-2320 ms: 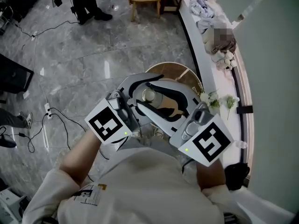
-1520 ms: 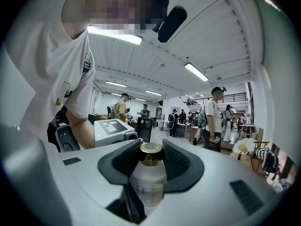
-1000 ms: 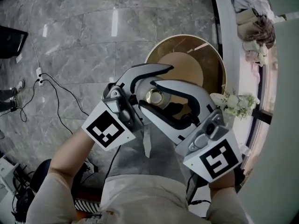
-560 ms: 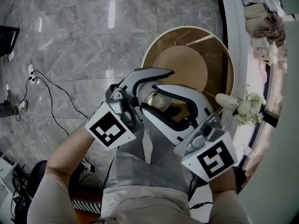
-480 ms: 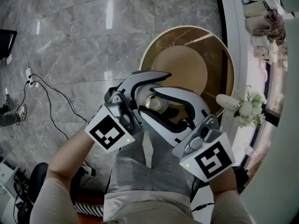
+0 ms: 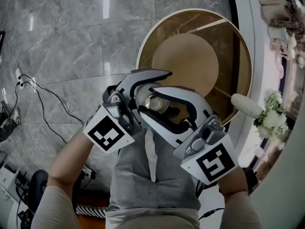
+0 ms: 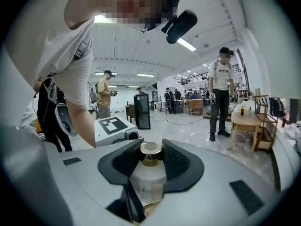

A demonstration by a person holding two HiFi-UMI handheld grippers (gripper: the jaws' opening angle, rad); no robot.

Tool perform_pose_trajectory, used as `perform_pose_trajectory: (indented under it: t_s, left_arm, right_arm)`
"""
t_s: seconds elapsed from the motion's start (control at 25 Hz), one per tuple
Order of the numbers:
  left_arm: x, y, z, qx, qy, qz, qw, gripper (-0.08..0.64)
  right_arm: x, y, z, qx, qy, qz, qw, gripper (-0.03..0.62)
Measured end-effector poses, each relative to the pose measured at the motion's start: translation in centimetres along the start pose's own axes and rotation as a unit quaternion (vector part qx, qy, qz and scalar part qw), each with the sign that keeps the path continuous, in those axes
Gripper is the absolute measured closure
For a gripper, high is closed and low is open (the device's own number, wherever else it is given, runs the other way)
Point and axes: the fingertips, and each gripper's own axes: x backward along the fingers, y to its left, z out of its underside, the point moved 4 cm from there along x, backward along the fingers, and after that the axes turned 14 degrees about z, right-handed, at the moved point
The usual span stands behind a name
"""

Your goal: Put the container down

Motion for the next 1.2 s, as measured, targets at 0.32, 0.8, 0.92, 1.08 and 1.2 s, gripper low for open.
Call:
perform_pose_trajectory:
  t_s: [0.32,0.8,0.92,1.08,1.2]
  left_arm:
    - [-0.1,-0.3,7.8,0.013,0.004,-0.002,0.9999,0.209]
    - [-0.4,-0.5,15.1,0.005,0.041,0.002,0.9992,0.209]
    - [-0.6,-0.8,16.5,0.003,0.055,0.005,0.9985,0.209]
    - [-1.1,-1.1,17.5,0.012,0.067,0.002,0.9977,0.209]
    - [-1.2,-1.3,18.1,0.002,0.082,-0.006,0.9966,0.209]
  right_arm:
    - [-2.7,0.6,7.3,0.011,0.015,-0.017,1.000,0.449]
    - [-4.8,0.8,13.9,0.001,0.019,-0.001,1.000,0.449]
    - [-5.0,1.0,15.2,0.007,0.020,0.004,1.000,0.450]
    - [-4.7,1.1,16.4,0.008,0.017,0.010,1.000,0.449]
    - [-4.6,1.3,16.9,0.025,0.013,0.015,0.999,0.450]
